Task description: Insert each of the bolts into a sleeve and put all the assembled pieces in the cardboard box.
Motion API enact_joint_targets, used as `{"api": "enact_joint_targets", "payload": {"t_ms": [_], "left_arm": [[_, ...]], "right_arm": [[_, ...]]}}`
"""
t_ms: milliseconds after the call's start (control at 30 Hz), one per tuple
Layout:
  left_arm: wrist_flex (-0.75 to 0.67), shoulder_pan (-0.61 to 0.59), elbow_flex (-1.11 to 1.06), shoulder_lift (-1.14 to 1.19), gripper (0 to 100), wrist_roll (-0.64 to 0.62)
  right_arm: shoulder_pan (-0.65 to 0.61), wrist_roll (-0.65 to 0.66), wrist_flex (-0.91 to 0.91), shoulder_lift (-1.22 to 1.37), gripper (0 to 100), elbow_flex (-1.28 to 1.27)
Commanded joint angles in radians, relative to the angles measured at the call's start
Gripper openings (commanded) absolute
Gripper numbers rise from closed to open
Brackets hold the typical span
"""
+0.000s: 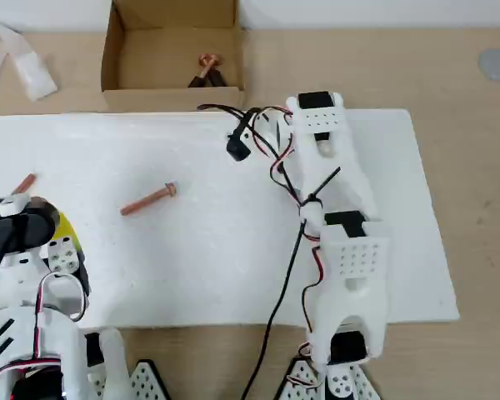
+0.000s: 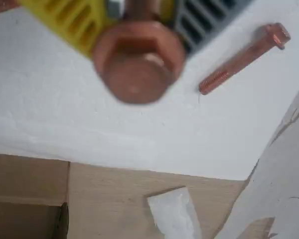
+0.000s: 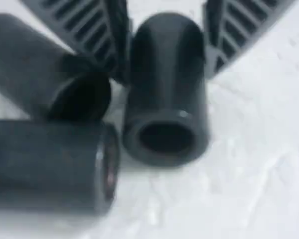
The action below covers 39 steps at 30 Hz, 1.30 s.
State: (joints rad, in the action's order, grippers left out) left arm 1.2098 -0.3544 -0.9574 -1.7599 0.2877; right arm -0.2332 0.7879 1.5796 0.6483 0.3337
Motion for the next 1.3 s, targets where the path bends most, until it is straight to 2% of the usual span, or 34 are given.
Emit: {"api": "enact_joint_targets", "payload": {"t_ms": [0, 400, 567, 700, 867, 933, 1067, 1267], "left_arm": [[0.003, -0.017, 0.017, -0.005, 1, 0.000], [-0.049, -0.091, 0.017, -0.007, 1, -0.066], [-0.049, -0.092, 0.032, -0.007, 1, -0.072], [-0.104, -0.087, 0.028, -0.007, 1, -0.167], [-0.267, -0.078, 0.005, 0.002, 0, -0.318], [-0.359, -0.046, -0.037, -0.004, 0, -0.333], [-0.500, 0.084, -0.101, 0.001, 1, -0.316], [-0.597, 0.295, -0.126, 0.001, 1, -0.316]], "right_arm": [[-0.151, -0.057, 0.049, -0.073, 0.9, -0.048], [-0.163, -0.201, 0.181, -0.522, 0.9, -0.058], [-0.177, -0.318, 0.181, -0.714, 0.9, -0.058], [-0.220, -0.405, 0.157, -0.911, 0.9, -0.058], [-0.326, -0.641, 0.153, -1.115, 0.9, -0.137], [-0.364, -0.709, 0.138, -1.182, 0.9, -0.206], [-0.443, -0.729, 0.044, -1.354, 0.9, -0.389], [-0.455, -0.723, -0.287, -1.710, 0.9, -0.788]]}}
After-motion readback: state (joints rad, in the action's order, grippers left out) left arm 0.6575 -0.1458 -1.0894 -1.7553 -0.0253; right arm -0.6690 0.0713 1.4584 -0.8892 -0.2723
